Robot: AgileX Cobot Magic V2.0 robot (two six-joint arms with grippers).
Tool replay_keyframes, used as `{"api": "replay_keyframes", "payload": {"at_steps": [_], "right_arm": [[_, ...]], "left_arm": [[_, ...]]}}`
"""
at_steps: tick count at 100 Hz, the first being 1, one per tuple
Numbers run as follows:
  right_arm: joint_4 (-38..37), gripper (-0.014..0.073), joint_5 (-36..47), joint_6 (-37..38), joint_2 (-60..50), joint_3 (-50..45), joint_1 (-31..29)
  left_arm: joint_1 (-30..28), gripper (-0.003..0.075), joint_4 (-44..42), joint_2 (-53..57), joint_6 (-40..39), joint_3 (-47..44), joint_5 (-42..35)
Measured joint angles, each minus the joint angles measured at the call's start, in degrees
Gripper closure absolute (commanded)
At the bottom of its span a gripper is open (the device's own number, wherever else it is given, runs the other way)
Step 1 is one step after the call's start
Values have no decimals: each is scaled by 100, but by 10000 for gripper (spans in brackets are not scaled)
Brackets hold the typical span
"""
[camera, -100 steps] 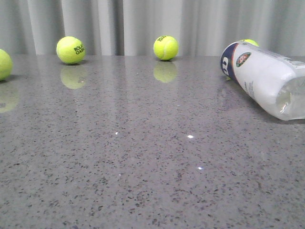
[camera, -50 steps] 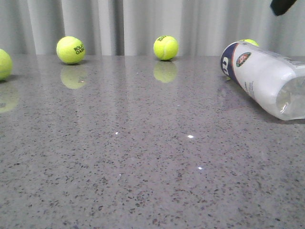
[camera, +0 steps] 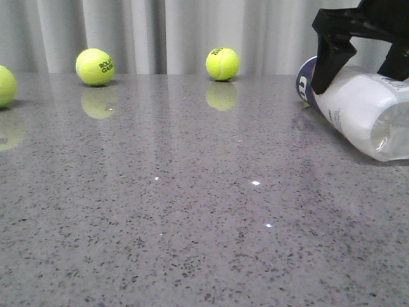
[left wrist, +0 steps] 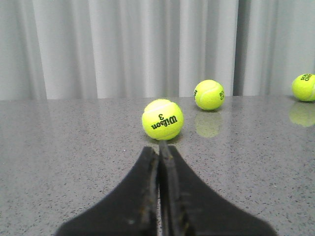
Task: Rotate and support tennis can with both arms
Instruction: 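Lower the right gripper onto the middle of the Wilson can and grasp it, then lift and rotate the can with the right gripper, lay it crosswise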
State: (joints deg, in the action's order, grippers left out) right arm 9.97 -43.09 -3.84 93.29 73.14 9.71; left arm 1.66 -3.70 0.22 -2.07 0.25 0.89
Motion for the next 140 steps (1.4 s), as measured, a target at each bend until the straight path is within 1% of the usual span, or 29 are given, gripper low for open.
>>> {"api": "replay_keyframes", "payload": {"at_steps": [4, 9, 14, 20, 21, 26, 31, 47, 60, 67, 81, 88, 105, 121, 128, 140], "right_arm": [[0, -20, 12, 0, 15, 0, 0], [2, 29, 12, 0, 15, 5, 0], [2, 104, 12, 0, 15, 5, 0], [2, 223, 12, 0, 15, 5, 0], [2, 223, 12, 0, 15, 5, 0], [12, 305, 12, 0, 15, 5, 0], [12, 348, 12, 0, 15, 5, 0], [12, 356, -193, -9, 15, 189, 0], [12, 356, -638, -133, 15, 738, 55], [1, 356, -885, -372, 15, 1089, 156], [1, 356, -1143, -1224, 15, 1663, 590], [1, 356, -1160, -1870, 15, 1794, 878], [13, 356, -1160, -4023, 65, 1829, 1572], [13, 356, -1150, -5761, 417, 1841, 1955], [13, 356, -1140, -6245, 590, 1841, 2074], [13, 356, -1080, -6571, 834, 1841, 2182]], "left_arm": [[0, 741, 0, 0, 0, 0, 0], [0, 741, 0, 0, 0, 0, 0], [0, 741, 0, 0, 0, 0, 0], [0, 741, 0, 0, 0, 0, 0], [0, 741, 0, 0, 0, 0, 0], [0, 741, 0, 0, 0, 0, 0], [0, 741, 0, 0, 0, 0, 0], [0, 741, 0, 0, 0, 0, 0], [0, 741, 0, 0, 0, 0, 0], [0, 741, 0, 0, 0, 0, 0], [0, 741, 0, 0, 0, 0, 0], [0, 741, 0, 0, 0, 0, 0], [0, 741, 0, 0, 0, 0, 0], [0, 741, 0, 0, 0, 0, 0], [0, 741, 0, 0, 0, 0, 0], [0, 741, 0, 0, 0, 0, 0]]}}
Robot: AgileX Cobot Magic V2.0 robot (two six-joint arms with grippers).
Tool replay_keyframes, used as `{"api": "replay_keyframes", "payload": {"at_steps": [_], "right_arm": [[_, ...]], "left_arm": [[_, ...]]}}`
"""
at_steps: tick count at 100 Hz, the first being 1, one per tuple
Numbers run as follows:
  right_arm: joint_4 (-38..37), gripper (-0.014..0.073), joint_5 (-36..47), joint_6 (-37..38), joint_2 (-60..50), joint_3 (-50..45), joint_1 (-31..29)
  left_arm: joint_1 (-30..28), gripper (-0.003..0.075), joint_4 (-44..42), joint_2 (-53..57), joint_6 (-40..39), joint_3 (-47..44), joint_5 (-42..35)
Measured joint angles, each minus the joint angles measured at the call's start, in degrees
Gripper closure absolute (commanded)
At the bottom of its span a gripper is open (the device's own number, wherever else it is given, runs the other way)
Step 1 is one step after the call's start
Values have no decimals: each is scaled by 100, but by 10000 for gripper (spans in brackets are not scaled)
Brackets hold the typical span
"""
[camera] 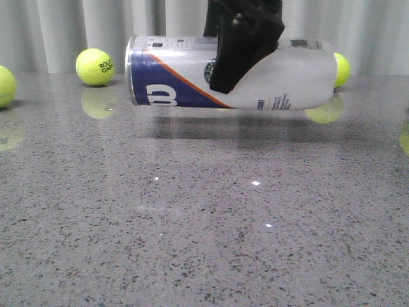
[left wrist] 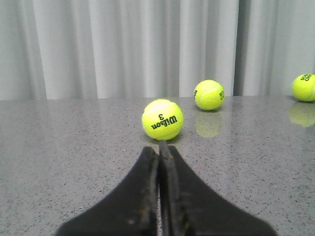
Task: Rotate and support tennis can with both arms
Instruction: 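Lift and rotate the can with the right gripper, lay it crosswise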
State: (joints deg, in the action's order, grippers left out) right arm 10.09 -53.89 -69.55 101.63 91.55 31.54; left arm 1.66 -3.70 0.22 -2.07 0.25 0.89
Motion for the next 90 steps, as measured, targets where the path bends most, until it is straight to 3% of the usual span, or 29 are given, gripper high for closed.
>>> {"api": "replay_keyframes", "payload": {"at_steps": [32, 61, 90], "right_arm": [[0, 344, 171, -75, 359, 0, 9], [0, 29, 188, -83, 416, 0, 9], [33, -54, 188, -83, 416, 0, 9]], "left_arm": [[0, 741, 0, 0, 0, 0, 0], [0, 741, 0, 0, 0, 0, 0], [0, 741, 0, 0, 0, 0, 0]]}}
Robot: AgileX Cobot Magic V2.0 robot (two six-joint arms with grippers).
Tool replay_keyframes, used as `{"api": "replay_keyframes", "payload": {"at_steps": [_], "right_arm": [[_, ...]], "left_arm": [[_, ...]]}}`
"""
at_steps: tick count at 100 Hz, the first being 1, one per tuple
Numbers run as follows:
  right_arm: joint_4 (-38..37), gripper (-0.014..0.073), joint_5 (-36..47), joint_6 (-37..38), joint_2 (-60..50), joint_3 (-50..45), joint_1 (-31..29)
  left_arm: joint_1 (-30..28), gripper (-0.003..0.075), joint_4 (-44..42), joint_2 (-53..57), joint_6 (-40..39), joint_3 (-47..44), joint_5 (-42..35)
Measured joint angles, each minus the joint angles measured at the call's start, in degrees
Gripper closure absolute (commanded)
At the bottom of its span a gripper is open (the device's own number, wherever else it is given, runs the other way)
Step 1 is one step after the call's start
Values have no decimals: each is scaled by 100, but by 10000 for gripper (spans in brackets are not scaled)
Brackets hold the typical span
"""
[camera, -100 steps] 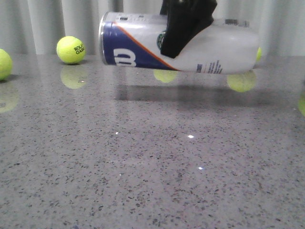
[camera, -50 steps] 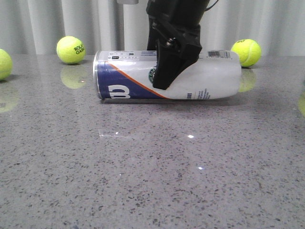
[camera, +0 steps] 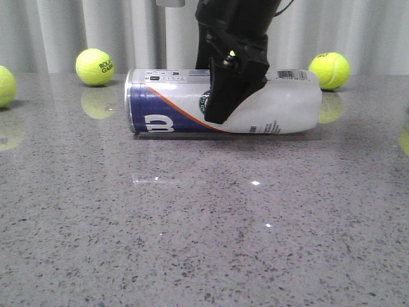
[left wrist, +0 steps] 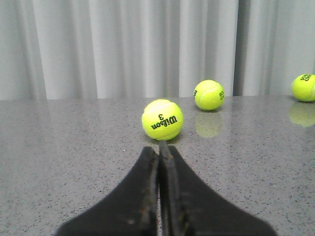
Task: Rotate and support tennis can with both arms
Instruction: 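Lift and rotate the can with the right gripper, lay it crosswise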
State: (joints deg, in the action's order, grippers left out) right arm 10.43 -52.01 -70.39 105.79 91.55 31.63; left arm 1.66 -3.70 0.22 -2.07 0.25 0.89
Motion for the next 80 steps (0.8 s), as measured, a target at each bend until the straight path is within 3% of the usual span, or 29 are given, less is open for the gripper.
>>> {"api": "replay_keyframes", "payload": {"at_steps": [80], "right_arm": [[31, -56, 11, 306, -73, 0, 0]], "left_arm": [[0, 741, 0, 0, 0, 0, 0]]}}
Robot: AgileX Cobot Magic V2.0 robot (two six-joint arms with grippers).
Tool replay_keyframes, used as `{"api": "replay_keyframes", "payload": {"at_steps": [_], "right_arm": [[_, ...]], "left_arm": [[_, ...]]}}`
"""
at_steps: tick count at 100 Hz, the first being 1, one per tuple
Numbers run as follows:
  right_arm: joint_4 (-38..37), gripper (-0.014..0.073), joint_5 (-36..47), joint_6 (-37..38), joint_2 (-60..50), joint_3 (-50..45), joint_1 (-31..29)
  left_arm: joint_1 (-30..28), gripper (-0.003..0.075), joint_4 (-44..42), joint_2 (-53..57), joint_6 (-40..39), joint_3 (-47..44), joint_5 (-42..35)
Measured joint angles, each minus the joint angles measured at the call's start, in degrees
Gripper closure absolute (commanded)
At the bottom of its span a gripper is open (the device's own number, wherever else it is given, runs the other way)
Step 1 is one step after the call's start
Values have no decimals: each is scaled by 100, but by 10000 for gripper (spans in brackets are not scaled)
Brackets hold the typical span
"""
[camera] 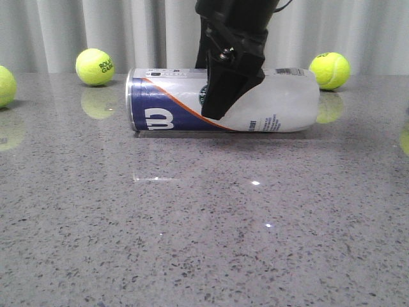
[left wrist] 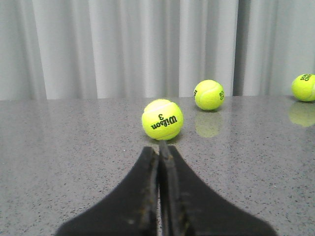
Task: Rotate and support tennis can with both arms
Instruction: 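Lift and rotate the can with the right gripper, lay it crosswise, then open the right gripper and raise it away from the can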
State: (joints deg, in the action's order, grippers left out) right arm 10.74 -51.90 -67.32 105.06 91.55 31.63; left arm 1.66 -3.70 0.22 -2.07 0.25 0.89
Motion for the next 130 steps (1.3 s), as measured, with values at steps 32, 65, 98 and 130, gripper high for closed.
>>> {"api": "replay_keyframes", "payload": {"at_steps": [32, 65, 98, 130], "right_arm": [[0, -56, 0, 11, -134, 0, 0], [0, -56, 0, 11, -168, 0, -10], [-10, -56, 0, 23, -191, 0, -10], [-18, -52, -167, 1394, -773, 0, -10]], "left_arm": [[0, 741, 0, 0, 0, 0, 0], [0, 741, 0, 0, 0, 0, 0], [0, 741, 0, 0, 0, 0, 0], [0, 741, 0, 0, 0, 0, 0]]}}
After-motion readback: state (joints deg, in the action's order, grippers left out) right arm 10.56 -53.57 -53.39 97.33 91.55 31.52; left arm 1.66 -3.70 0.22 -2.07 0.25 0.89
